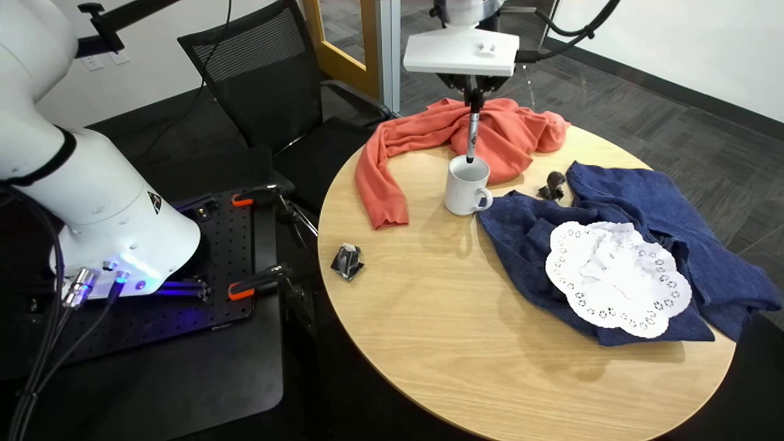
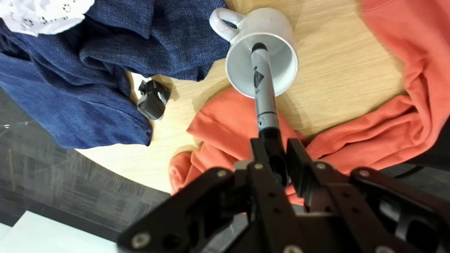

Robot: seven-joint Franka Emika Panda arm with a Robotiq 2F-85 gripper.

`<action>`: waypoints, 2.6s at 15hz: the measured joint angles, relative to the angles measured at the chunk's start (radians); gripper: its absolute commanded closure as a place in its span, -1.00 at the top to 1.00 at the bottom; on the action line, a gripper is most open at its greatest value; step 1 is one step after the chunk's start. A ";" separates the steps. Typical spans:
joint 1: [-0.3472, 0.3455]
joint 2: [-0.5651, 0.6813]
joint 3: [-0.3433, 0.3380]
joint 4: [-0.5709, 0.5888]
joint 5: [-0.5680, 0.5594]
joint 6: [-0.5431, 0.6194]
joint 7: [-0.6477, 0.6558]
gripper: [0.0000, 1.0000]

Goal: Remove the marker from the mug and put it on the table.

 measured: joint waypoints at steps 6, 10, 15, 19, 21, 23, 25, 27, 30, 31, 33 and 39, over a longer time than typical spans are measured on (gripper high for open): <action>0.059 -0.083 -0.144 -0.105 -0.277 0.054 0.302 -0.90; 0.061 -0.062 -0.246 -0.117 -0.635 0.073 0.629 -0.90; 0.065 0.013 -0.302 -0.081 -0.971 0.071 0.988 -0.90; 0.076 0.102 -0.304 -0.031 -1.079 0.055 1.128 -0.90; 0.087 0.149 -0.309 -0.002 -1.116 0.036 1.175 -0.90; 0.097 0.193 -0.312 0.026 -1.137 0.012 1.204 -0.90; 0.110 0.236 -0.319 0.054 -1.145 -0.018 1.210 -0.90; 0.128 0.275 -0.332 0.082 -1.145 -0.052 1.210 -0.90; 0.149 0.333 -0.350 0.123 -1.145 -0.096 1.210 -0.90; 0.152 0.351 -0.354 0.135 -1.145 -0.103 1.210 -0.90; 0.156 0.392 -0.364 0.159 -1.145 -0.105 1.210 -0.90; 0.155 0.501 -0.385 0.218 -1.145 -0.103 1.210 -0.90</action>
